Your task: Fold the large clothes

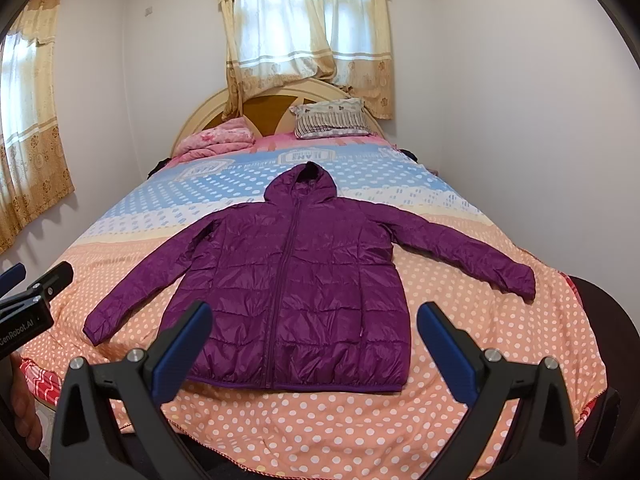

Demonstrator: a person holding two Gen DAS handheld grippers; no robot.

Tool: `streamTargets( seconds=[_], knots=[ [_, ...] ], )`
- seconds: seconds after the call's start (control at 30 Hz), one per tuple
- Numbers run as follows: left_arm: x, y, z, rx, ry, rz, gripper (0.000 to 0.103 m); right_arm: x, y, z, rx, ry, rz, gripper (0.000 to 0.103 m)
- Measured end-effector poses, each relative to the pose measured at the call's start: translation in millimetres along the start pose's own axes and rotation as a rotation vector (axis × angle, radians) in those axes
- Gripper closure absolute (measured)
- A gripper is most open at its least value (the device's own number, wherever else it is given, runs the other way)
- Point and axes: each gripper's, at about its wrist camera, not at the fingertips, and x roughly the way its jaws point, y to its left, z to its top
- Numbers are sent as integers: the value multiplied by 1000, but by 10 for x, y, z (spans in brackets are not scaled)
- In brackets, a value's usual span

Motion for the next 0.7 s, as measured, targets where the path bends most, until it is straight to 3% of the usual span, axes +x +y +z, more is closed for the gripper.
streamTargets(
  seconds=[0.7],
  knots=[
    [6,0,-21,3,3,0,1,22,-31,13,7,10,0,0]
  ],
)
